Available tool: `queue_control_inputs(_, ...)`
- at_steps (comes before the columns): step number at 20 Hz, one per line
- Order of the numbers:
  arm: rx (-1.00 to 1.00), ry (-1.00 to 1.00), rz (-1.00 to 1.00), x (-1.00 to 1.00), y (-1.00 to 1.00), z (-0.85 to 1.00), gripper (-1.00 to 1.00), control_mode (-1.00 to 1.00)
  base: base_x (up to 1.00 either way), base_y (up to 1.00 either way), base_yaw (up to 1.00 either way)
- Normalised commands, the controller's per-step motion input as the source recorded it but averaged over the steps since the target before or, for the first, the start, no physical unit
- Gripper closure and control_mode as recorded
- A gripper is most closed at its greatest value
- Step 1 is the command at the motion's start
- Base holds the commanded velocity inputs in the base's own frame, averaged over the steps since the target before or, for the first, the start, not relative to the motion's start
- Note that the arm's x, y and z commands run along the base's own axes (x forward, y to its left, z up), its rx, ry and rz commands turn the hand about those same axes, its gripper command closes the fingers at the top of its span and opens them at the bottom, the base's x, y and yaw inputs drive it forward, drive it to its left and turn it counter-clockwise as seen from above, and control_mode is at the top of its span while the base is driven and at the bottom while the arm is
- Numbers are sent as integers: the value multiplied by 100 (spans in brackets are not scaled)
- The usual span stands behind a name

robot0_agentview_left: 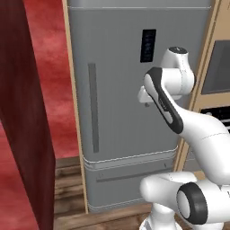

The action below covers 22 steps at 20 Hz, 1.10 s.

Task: Retrieve the butter from the fridge and place it on a plate on the dining table. Then retrieve the butter knife by the fridge and place it near the plate.

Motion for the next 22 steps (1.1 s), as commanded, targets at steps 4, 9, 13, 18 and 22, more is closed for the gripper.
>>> queue_control_inputs(4, 0, 0, 0, 0, 0, 0, -100, 100, -50, 49, -9)
queue_control_inputs(9, 0, 0, 0, 0, 0, 0, -100, 100, -33, 58, -31)
queue_control_inputs(13, 0, 0, 0, 0, 0, 0, -100, 100, -33, 53, -31)
queue_control_inputs(18, 0, 0, 0, 0, 0, 0, -100, 100, -23, 63, -27)
queue_control_inputs(22, 0, 0, 0, 0, 0, 0, -100, 100, -6, 60, -16)
